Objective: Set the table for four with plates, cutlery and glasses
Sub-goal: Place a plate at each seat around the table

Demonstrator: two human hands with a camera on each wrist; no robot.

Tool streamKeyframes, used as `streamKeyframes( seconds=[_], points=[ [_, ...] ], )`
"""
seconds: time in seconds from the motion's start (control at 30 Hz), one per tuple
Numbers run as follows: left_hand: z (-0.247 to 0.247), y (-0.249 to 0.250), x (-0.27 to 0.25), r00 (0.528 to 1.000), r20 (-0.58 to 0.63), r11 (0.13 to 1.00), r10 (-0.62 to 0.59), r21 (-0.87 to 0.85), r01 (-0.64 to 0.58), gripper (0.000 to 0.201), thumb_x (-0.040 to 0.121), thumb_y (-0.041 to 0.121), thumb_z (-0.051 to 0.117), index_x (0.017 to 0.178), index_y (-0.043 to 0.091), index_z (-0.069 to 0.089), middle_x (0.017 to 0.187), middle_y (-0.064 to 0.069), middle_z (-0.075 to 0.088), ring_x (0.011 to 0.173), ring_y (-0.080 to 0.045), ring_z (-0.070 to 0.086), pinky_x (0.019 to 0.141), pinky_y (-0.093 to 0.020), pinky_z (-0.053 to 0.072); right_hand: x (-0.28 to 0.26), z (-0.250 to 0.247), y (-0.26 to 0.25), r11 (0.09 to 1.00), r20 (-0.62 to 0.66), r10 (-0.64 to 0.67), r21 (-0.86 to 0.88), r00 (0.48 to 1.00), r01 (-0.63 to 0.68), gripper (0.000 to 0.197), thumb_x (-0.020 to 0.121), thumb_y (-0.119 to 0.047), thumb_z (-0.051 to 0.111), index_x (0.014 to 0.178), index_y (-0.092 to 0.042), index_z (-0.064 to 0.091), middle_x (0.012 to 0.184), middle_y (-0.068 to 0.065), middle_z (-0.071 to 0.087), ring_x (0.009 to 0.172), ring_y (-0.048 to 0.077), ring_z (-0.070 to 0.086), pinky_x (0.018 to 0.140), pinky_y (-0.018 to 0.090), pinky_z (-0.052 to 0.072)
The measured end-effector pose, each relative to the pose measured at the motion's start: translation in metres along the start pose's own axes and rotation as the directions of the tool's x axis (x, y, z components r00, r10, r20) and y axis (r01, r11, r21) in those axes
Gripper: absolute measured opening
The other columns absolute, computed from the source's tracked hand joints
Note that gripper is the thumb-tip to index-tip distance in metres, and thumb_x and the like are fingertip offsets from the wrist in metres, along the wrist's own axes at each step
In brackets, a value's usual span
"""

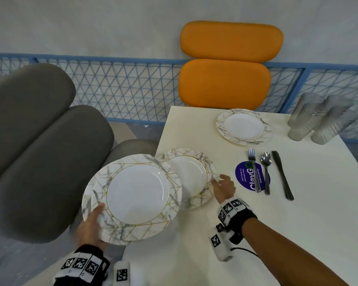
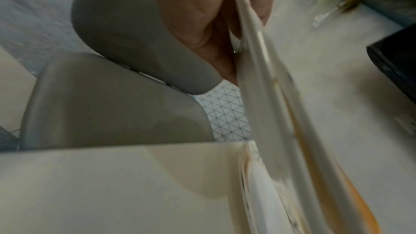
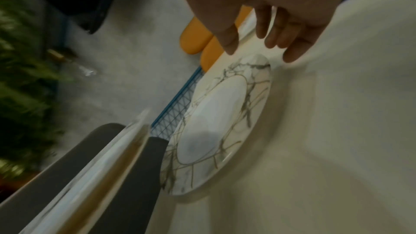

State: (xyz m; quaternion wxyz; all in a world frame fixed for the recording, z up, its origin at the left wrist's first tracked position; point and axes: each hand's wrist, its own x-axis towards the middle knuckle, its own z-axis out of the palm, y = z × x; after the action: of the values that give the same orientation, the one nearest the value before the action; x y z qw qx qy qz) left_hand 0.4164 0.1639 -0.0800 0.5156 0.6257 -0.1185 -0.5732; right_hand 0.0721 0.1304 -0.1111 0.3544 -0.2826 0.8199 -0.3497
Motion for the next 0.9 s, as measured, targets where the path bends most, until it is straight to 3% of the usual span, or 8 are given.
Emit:
streamKeyframes(
  seconds=[0.1, 0.17, 0.23, 0.3, 0.4, 0.5, 0.67, 0.9],
  points=[
    [0.033, -0.017, -0.014, 0.999, -0.006, 0.996, -0.040, 0.080, 0.040, 0.037, 0.073, 0.024, 0.076, 0.103, 0.009, 0.062, 0.090, -0.012, 0.067, 0.078, -0.028, 0.064, 0.073, -0.038, 0.052, -0.020, -0.022, -0.010, 0.974, 0.294, -0.086, 0.226, 0.952, 0.018, 0.028, 0.093, -0.031, 0.051, 0.110, -0.009, 0.055, 0.091, 0.005, 0.058, 0.070, 0.013, 0.051, 0.063, 0.025, 0.044],
    [0.065, -0.028, -0.032, 0.998, 0.015, 0.994, -0.062, 0.094, 0.060, 0.027, 0.077, 0.018, 0.073, 0.099, 0.007, 0.062, 0.087, -0.011, 0.065, 0.073, -0.025, 0.062, 0.065, -0.032, 0.052, -0.027, -0.042, -0.010, 0.974, 0.393, -0.090, 0.226, 0.915, -0.001, 0.024, 0.091, -0.031, 0.055, 0.104, -0.011, 0.055, 0.082, 0.003, 0.057, 0.069, 0.014, 0.052, 0.061, 0.029, 0.048],
    [0.092, -0.041, -0.045, 0.995, 0.078, 0.994, -0.058, 0.099, 0.050, 0.026, 0.077, 0.017, 0.072, 0.100, 0.007, 0.063, 0.092, -0.012, 0.067, 0.076, -0.024, 0.065, 0.059, -0.030, 0.053, -0.026, -0.065, -0.001, 0.979, 0.371, -0.117, 0.196, 0.921, 0.045, 0.028, 0.088, -0.025, 0.061, 0.108, -0.007, 0.058, 0.094, 0.011, 0.063, 0.085, 0.020, 0.059, 0.079, 0.042, 0.053],
    [0.109, -0.056, -0.055, 0.986, 0.138, 0.992, -0.097, 0.094, 0.084, 0.033, 0.077, 0.019, 0.072, 0.108, 0.009, 0.064, 0.100, -0.011, 0.069, 0.081, -0.022, 0.067, 0.061, -0.029, 0.053, -0.025, -0.091, 0.013, 0.975, 0.313, -0.084, 0.221, 0.946, 0.014, 0.033, 0.086, -0.022, 0.063, 0.113, -0.003, 0.059, 0.104, 0.015, 0.064, 0.095, 0.023, 0.060, 0.089, 0.045, 0.051],
    [0.130, -0.072, -0.072, 0.969, 0.195, 0.987, -0.151, 0.084, 0.137, 0.040, 0.077, 0.028, 0.072, 0.114, 0.014, 0.062, 0.102, -0.007, 0.069, 0.088, -0.023, 0.067, 0.063, -0.032, 0.053, -0.026, -0.134, 0.040, 0.886, 0.282, 0.005, 0.444, 0.960, -0.135, 0.020, 0.089, -0.012, 0.058, 0.108, -0.007, 0.061, 0.095, 0.006, 0.065, 0.085, 0.020, 0.061, 0.075, 0.035, 0.053],
    [0.144, -0.080, -0.086, 0.973, 0.178, 0.989, -0.144, 0.053, 0.137, 0.041, 0.081, 0.032, 0.069, 0.115, 0.013, 0.059, 0.097, -0.004, 0.066, 0.086, -0.021, 0.064, 0.064, -0.032, 0.051, -0.024, -0.182, 0.069, 0.812, 0.229, 0.064, 0.554, 0.971, -0.184, 0.019, 0.091, -0.008, 0.054, 0.108, -0.006, 0.060, 0.090, 0.007, 0.064, 0.081, 0.021, 0.060, 0.072, 0.031, 0.052],
    [0.144, -0.077, -0.086, 0.998, 0.034, 0.998, -0.059, 0.005, 0.059, 0.059, 0.068, 0.047, 0.076, 0.115, 0.015, 0.060, 0.107, -0.003, 0.065, 0.092, -0.024, 0.063, 0.073, -0.038, 0.054, -0.021, -0.242, 0.122, 0.827, 0.194, 0.132, 0.520, 0.972, -0.216, 0.021, 0.091, -0.011, 0.053, 0.111, -0.007, 0.060, 0.090, 0.007, 0.065, 0.077, 0.020, 0.061, 0.057, 0.025, 0.057],
    [0.145, -0.070, -0.084, 0.996, -0.089, 0.999, 0.009, -0.040, -0.012, 0.068, 0.071, 0.054, 0.071, 0.122, 0.013, 0.056, 0.116, -0.006, 0.062, 0.098, -0.028, 0.063, 0.085, -0.048, 0.053, -0.019, -0.255, 0.164, 0.908, 0.324, 0.150, 0.329, 0.934, -0.260, 0.024, 0.087, -0.007, 0.059, 0.110, -0.002, 0.062, 0.090, 0.009, 0.066, 0.075, 0.017, 0.062, 0.061, 0.021, 0.053]
  ],
)
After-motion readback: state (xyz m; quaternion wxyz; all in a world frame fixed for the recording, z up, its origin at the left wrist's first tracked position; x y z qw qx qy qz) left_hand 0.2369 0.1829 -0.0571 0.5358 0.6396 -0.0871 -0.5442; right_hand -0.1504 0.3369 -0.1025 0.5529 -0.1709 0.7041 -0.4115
